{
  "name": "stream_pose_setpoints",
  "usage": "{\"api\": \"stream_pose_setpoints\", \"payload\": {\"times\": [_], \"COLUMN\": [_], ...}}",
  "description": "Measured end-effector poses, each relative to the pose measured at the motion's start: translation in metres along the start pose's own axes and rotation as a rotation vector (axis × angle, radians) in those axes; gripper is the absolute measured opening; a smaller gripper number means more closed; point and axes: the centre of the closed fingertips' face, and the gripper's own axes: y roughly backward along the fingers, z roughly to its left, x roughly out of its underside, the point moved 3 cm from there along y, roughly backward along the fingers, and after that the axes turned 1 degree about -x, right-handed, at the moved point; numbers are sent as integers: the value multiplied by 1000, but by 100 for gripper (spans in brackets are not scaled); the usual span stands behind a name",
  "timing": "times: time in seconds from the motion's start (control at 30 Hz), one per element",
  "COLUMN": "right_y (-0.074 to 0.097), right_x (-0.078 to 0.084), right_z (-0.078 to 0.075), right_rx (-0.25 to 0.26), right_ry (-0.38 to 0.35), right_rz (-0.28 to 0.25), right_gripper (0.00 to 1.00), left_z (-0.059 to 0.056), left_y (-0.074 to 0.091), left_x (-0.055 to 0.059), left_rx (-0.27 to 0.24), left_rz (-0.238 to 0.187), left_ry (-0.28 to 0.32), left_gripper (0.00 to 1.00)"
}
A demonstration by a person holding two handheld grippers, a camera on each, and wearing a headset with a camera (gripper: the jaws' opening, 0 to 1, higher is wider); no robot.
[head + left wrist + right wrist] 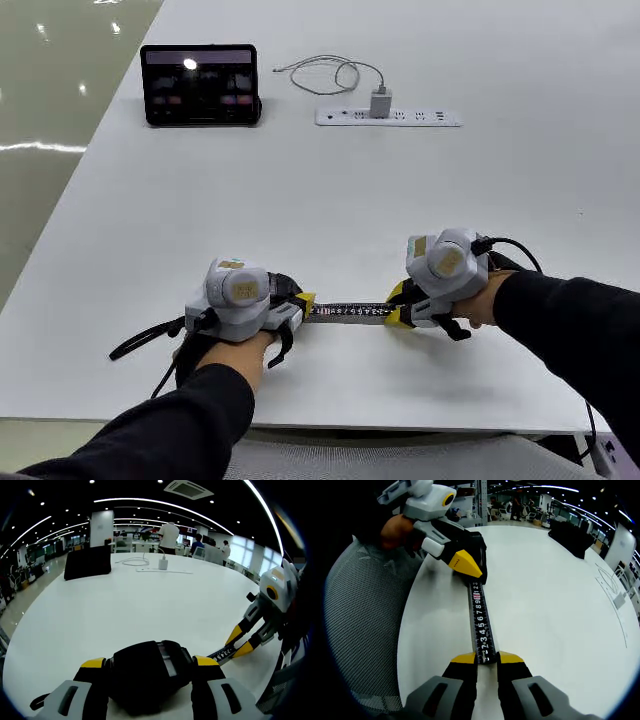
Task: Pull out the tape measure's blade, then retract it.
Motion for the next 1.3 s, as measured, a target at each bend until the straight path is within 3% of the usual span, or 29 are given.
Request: {"api": "stream_pose_setpoints", "payload": {"times": [1.3], "right_y": [-16], "right_x": [-19], "right_z": [6], "right_rx": [10], "right_ry": [-7], "right_rz": [-57], "right_gripper": [10], "left_z": [0], "left_y": [0], "left_x": [0], "left_rx": [0], "left_rz": [-2], "left_ry": [2], "left_gripper": [63]}}
